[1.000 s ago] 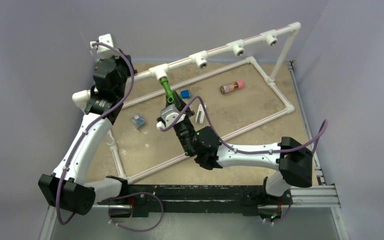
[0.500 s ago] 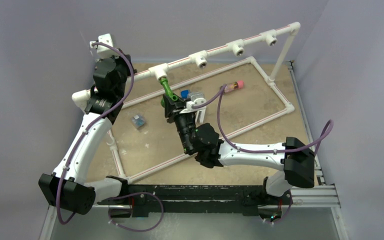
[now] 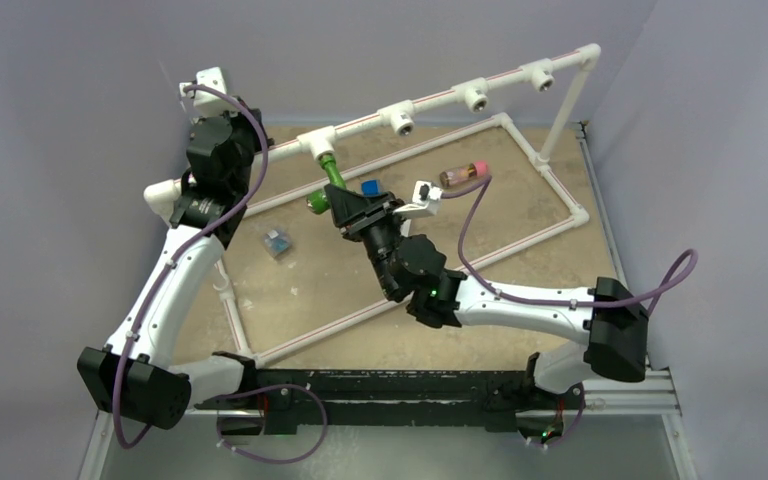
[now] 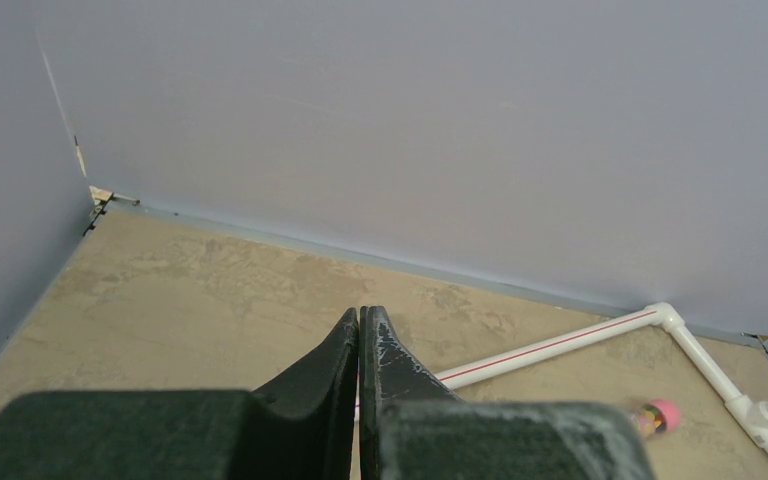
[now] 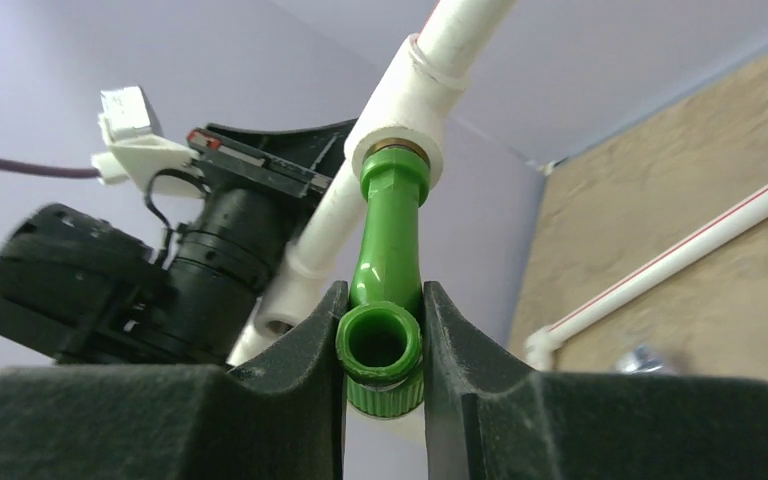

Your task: Install the water faucets

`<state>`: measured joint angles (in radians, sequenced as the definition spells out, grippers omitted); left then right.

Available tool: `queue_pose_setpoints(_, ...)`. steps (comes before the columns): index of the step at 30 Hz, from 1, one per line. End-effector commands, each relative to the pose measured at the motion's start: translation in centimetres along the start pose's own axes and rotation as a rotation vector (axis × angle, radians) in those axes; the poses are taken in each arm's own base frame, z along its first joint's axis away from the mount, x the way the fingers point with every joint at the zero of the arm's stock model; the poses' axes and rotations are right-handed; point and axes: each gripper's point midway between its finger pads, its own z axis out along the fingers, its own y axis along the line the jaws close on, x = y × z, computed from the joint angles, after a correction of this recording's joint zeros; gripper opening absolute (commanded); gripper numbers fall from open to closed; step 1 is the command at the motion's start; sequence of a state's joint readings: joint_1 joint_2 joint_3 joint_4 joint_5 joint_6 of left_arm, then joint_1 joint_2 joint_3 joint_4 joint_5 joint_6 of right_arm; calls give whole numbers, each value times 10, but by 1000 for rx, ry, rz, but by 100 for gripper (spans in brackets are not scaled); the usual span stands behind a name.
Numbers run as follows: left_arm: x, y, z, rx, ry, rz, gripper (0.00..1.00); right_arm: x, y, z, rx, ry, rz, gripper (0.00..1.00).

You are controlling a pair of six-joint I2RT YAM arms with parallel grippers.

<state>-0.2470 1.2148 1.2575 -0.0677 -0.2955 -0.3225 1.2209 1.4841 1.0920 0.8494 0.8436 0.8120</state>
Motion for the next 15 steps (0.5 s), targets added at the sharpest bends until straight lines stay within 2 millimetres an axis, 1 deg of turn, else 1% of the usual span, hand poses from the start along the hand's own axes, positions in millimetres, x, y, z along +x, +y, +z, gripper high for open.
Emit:
queue_pose_setpoints(1,113,27,-15,-59,366,98,0,-38,51,4,-142,28,532,0)
queue_pose_setpoints(5,114,27,-15,-57,369,96,0,-35,54,3,-151,58,558,1)
queue_pose_setpoints(9,113,27,-15,-62,368,97,0,-32,48,0,-132,75,532,24)
queue_pose_setpoints(10,113,27,-15,-63,366,97,0,-32,46,-1,-124,76,527,27)
queue_pose_setpoints(12,112,27,-15,-61,367,94,0,-31,41,-3,-105,85,511,38)
queue_pose_setpoints(13,112,27,-15,-61,369,94,0,-29,39,-4,-97,91,501,40)
queue_pose_setpoints(15,111,26,-15,-61,369,93,0,-27,35,-7,-88,104,481,48)
